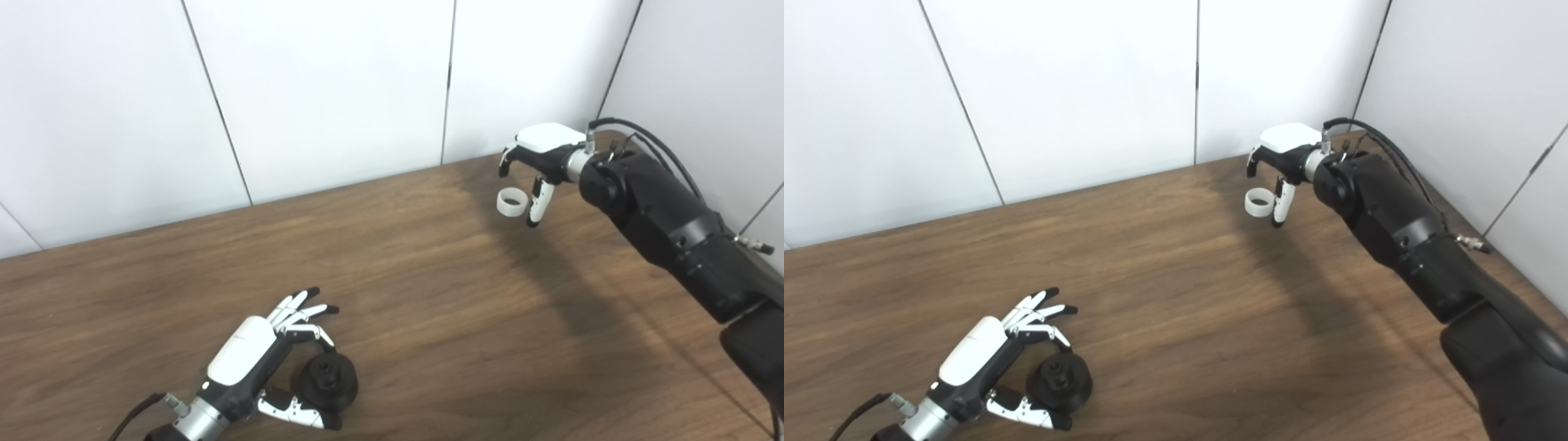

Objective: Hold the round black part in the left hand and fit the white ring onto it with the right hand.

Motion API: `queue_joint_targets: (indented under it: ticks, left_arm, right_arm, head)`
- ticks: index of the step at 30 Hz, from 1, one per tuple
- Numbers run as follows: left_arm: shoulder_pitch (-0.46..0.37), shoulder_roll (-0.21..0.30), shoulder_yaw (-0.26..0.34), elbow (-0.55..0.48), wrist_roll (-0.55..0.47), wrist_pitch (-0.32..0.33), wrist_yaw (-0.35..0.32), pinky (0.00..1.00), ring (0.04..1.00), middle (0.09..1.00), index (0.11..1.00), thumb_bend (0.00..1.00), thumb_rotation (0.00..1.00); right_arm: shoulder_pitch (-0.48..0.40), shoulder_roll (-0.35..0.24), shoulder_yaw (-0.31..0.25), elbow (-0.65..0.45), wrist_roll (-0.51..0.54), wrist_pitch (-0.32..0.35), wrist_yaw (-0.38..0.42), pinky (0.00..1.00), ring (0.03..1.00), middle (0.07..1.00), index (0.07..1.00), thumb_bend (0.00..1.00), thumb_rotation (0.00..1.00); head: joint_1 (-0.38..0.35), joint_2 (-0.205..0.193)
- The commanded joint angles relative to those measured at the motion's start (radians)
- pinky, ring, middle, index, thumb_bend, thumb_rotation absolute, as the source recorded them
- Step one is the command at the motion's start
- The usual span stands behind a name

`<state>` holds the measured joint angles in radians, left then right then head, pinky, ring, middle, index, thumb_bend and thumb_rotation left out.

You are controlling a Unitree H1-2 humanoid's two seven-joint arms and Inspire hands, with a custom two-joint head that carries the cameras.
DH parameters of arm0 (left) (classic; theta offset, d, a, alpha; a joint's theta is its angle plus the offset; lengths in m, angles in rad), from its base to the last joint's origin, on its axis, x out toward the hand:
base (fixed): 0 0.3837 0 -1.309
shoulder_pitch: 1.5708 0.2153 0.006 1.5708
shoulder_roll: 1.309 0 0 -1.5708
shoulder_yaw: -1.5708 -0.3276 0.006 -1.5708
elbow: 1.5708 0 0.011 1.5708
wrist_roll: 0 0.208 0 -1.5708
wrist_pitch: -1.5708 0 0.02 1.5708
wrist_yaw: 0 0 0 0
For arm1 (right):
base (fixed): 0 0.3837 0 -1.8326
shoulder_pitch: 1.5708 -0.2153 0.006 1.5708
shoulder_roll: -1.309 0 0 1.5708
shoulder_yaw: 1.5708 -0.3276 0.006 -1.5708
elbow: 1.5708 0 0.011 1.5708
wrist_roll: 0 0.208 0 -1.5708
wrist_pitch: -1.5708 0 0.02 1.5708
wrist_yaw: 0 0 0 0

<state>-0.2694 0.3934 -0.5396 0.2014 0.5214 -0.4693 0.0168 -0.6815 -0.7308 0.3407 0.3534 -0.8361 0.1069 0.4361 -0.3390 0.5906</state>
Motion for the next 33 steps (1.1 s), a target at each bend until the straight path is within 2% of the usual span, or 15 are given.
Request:
queue_joint_targets:
  ticks: [1,16,33]
  left_arm:
    - [0.067,-0.021,-0.016,0.018,0.002,0.0,0.003,1.0,1.0,0.875,0.483,0.52,0.05]
    - [0.093,-0.024,0.026,-0.029,-0.005,0.0,-0.043,1.0,1.0,0.877,0.483,0.52,0.05]
    - [0.107,-0.02,0.053,-0.051,-0.015,0.0,-0.071,1.0,1.0,0.879,0.483,0.52,0.05]
  right_arm:
    - [-0.057,-0.019,-0.01,-0.003,-0.009,-0.014,-0.032,0.95,0.993,0.915,0.738,0.88,0.15]
    - [-0.05,-0.021,-0.015,0.017,-0.004,-0.033,-0.034,0.93,0.979,0.909,0.72,0.87,0.16]
    - [-0.01,-0.01,-0.026,0.037,0.005,-0.002,-0.047,0.93,0.974,0.908,0.721,0.88,0.12]
  head:
    - [-0.001,0.001]
    - [0.005,0.023]
    - [0.007,0.038]
